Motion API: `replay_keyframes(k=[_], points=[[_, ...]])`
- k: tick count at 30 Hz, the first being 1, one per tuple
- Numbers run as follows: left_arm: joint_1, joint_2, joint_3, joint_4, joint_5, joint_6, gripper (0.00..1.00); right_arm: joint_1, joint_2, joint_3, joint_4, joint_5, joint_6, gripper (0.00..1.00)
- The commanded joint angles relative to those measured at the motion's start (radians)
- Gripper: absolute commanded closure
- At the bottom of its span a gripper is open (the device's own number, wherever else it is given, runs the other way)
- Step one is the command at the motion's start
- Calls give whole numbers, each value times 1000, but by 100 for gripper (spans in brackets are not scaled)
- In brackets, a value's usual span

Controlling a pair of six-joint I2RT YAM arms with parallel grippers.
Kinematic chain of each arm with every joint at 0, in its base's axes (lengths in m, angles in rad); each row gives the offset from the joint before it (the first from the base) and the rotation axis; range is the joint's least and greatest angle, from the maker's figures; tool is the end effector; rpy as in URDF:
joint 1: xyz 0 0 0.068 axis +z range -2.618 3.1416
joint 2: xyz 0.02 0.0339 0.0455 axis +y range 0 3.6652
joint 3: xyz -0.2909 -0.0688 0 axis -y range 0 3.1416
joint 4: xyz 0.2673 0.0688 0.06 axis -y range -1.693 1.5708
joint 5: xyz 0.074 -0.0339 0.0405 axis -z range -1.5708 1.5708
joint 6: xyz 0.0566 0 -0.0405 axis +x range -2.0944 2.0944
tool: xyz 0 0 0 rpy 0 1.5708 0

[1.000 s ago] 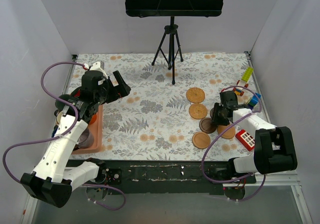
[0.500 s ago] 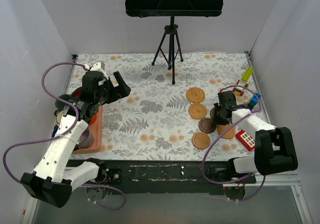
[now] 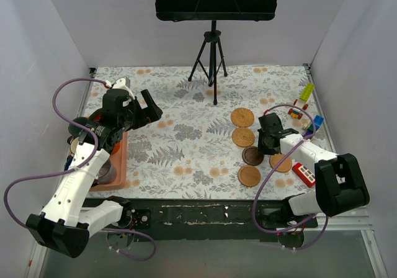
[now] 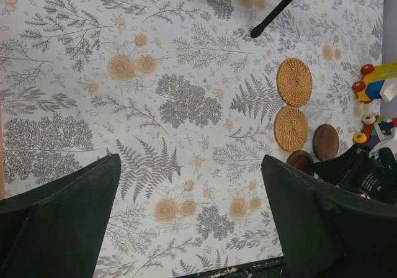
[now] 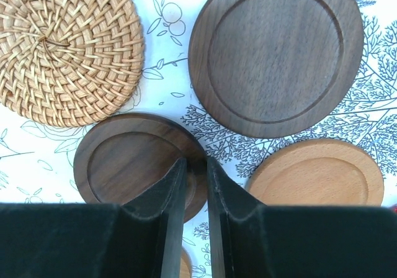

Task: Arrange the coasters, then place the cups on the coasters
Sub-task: Move the coaster to the center of the board.

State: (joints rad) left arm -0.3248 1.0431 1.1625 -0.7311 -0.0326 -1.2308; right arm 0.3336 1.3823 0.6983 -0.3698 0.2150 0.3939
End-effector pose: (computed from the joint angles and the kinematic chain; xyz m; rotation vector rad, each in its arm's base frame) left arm 0.2268 -0.0744 0.3813 -1.0287 2.0687 -0.8162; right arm 0.2633 0.0785 0.1644 0.1516 2.5811 -0.0175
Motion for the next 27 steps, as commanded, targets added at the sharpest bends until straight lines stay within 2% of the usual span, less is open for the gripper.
replay_keyframes(k=[1, 14, 27], points=[[-6, -35, -9, 12, 10, 1, 2, 64, 53, -23, -98, -65, 51, 76], [-5, -45, -18, 10, 8, 1, 2, 202, 83, -8, -127, -46, 86, 78], [-11, -49, -23, 7, 7, 1, 2, 349, 262, 194, -103, -55, 71, 80]])
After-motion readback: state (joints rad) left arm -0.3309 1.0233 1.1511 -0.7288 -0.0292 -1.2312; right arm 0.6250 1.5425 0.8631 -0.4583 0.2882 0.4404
